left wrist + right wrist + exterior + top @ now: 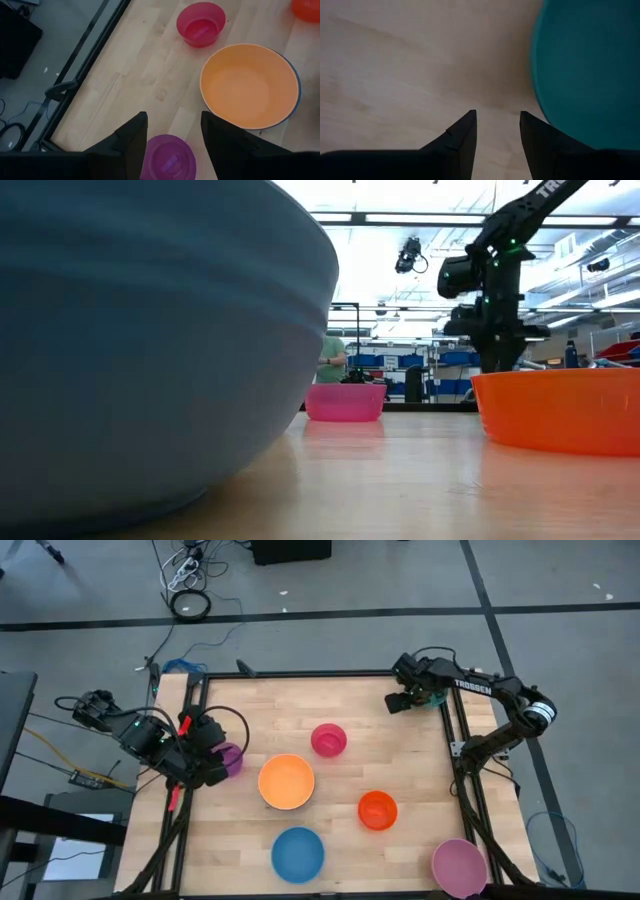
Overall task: Nest bowls inside each other
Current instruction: Stack the green bowl on top of the yellow bowl
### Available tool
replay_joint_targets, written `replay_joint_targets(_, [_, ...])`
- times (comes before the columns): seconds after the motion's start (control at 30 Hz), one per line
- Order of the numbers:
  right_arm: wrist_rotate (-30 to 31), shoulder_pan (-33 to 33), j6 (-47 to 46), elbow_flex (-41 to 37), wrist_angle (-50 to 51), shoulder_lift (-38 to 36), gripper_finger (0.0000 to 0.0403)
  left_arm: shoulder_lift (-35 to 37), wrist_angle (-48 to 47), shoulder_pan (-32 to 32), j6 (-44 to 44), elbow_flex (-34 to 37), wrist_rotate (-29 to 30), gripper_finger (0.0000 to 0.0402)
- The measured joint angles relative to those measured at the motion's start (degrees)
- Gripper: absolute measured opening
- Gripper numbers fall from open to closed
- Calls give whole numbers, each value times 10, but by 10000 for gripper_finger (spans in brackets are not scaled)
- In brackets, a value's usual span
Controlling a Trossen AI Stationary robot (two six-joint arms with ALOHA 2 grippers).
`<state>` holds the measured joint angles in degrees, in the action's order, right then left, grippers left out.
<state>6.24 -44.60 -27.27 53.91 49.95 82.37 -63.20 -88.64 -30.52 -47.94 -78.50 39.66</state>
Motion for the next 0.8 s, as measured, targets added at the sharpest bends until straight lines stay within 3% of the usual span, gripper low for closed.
replay_joint_targets(0.5, [15,-61,44,14,-1,0,137,0,0,0,-4,0,0,193])
replay_joint_targets(0.8, [12,-62,46,-6,-15,0,137,0,0,0,-5,0,0,193])
